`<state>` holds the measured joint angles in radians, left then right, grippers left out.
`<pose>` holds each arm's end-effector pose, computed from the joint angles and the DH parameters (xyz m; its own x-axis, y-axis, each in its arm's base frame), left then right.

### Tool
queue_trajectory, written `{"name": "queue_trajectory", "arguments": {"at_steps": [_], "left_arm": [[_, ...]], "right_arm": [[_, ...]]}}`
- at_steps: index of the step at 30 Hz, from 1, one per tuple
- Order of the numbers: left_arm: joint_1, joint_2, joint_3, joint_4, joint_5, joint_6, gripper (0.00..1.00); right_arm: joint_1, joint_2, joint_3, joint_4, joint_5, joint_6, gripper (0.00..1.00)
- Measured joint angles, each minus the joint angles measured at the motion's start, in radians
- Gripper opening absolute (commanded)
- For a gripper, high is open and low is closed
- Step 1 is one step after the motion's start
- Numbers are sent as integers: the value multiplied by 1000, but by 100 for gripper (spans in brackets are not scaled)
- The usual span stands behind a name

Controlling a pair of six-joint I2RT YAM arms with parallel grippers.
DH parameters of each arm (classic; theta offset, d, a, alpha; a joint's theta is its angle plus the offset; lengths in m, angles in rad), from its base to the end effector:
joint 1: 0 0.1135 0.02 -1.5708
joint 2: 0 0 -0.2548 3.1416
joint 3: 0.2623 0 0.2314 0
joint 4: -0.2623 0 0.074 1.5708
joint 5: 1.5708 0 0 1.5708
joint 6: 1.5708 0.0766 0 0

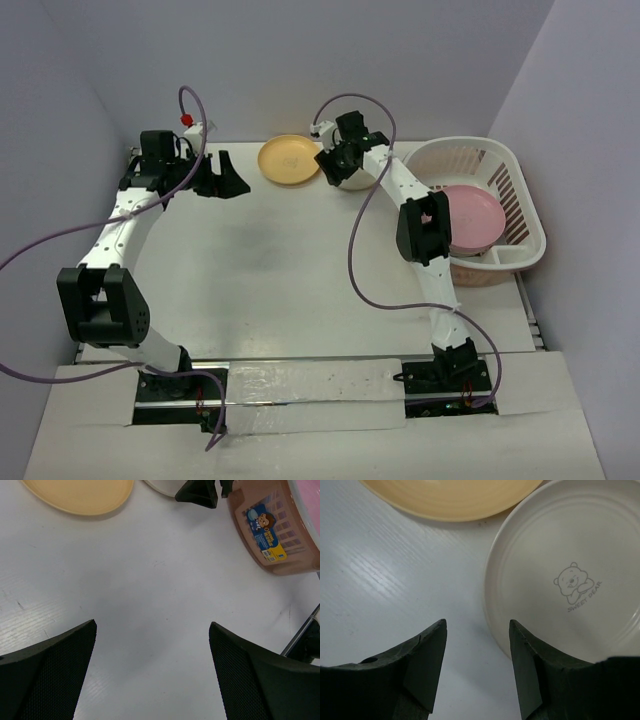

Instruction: Place the plates into the plastic bin on the countertop

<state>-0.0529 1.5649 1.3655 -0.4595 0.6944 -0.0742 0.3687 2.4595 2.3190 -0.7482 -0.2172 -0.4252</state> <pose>0.3514 -0.0677 0.3015 -0.6502 -0.0226 -0.7594 0.4991 0.7410 -0.4493 0.4990 0.2105 0.1867 -0.4622 -0.6104 -0.6433 -0.7347 0.6698 -0.1077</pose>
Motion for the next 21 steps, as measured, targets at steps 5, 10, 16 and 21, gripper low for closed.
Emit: {"name": "queue_trajectory", "arguments": {"at_steps": [5,10,16,21], "left_arm": [[2,15,0,0,-1,1,99],[2,33,8,-2,-1,4,99],[3,56,29,-9,-7,9,99],[5,65,45,-16,-9,11,99]], "right_arm": [[-1,65,27,-5,16,-21,53],[-1,77,40,-35,39,-53,44],[-1,110,86,-73,77,-101,39],[-2,140,89,-105,99,-129,42]]}}
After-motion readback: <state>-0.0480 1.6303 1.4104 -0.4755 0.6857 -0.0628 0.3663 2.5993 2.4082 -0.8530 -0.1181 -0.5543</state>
